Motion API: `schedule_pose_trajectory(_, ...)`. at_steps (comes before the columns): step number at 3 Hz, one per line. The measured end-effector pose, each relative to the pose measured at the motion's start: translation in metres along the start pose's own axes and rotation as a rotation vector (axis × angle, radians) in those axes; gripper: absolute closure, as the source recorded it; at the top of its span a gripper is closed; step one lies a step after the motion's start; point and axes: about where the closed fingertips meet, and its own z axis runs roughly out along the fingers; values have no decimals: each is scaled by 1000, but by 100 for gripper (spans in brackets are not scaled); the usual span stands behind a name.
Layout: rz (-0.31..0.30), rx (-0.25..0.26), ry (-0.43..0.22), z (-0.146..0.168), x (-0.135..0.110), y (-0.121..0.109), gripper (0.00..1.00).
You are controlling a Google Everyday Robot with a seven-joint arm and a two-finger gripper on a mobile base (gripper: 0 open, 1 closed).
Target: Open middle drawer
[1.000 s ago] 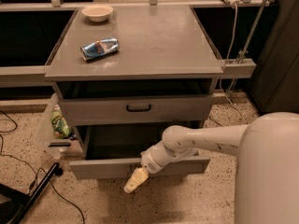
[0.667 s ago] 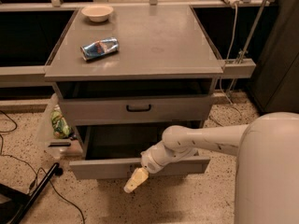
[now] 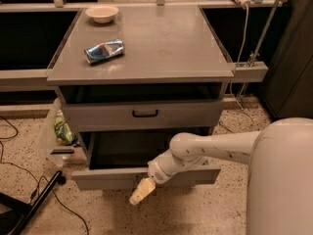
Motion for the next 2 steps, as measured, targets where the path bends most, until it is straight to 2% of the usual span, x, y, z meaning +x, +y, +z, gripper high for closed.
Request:
schedule_pose_trajectory(1, 93, 9, -7, -20, 21, 24, 0)
schedule_pose_trajectory(2, 93, 8, -7, -23, 19, 25, 0)
